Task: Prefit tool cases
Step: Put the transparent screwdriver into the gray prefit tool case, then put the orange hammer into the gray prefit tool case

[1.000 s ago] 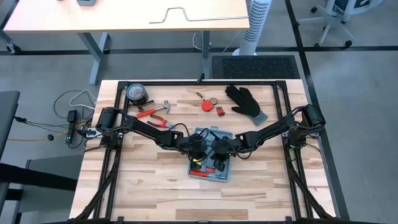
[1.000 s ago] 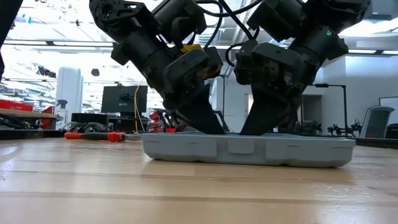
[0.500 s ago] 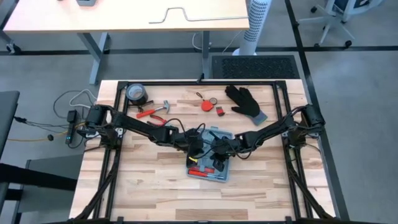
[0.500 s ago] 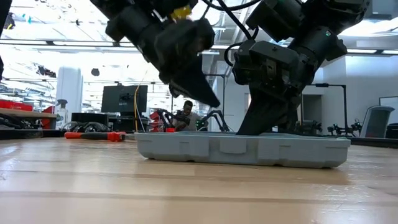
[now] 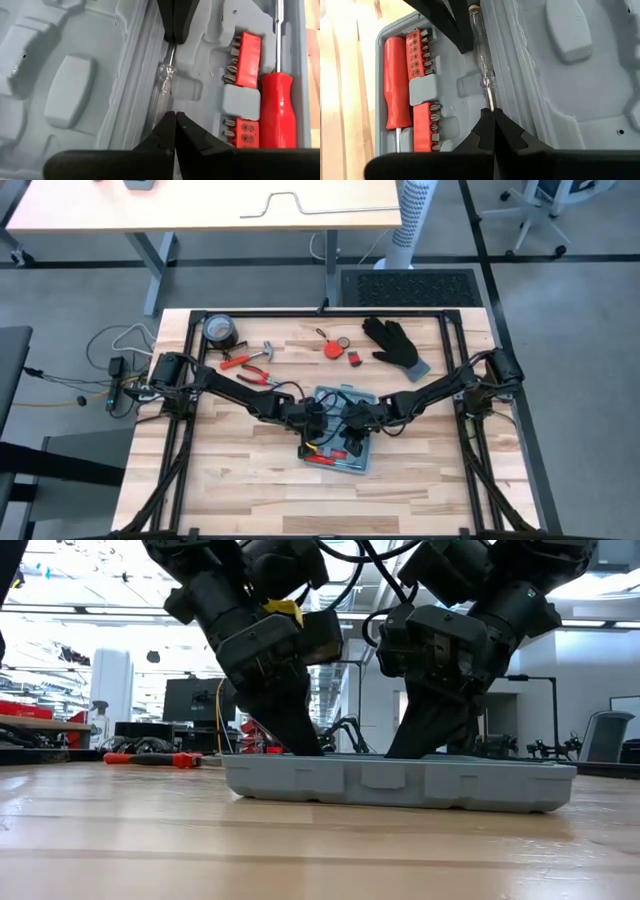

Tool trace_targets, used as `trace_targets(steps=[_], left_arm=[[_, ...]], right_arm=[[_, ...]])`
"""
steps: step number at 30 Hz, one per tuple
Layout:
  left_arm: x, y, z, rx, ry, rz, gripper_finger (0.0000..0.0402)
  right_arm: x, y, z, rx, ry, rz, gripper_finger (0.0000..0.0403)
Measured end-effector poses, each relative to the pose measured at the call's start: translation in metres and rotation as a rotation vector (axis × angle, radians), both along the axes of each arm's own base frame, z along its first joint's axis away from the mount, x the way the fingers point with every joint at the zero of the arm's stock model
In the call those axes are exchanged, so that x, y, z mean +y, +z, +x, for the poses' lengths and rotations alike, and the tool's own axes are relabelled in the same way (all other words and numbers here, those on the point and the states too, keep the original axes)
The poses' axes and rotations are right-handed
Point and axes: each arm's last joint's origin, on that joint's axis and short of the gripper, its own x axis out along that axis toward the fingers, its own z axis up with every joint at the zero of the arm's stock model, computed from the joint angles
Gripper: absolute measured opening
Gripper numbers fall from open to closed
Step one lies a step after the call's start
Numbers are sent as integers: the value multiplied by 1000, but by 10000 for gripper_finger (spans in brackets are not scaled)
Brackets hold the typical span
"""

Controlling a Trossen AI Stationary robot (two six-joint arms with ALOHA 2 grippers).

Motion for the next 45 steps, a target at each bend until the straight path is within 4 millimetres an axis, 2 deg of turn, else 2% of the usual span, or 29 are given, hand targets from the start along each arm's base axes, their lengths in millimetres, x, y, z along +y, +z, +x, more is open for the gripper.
trace_targets(steps=[7,16,28,31,37,45], left_arm=[[1,10,0,-44,-8,4,0],[4,27,-4,-75,16,31,0],[5,51,-12,-112,42,34,0],[8,59,-15,-122,66,55,0],[29,76,-17,-158,136,59,0],[67,74,-19,-130,133,47,0]], right_arm=[[0,3,0,-10,0,4,4],[-7,21,-3,-50,-20,10,4],[-5,41,-6,-111,-11,21,4],[-7,48,-10,-114,-53,1,4],[-17,64,-22,-104,-129,-65,2],[-41,47,-59,-83,-282,-12,1]])
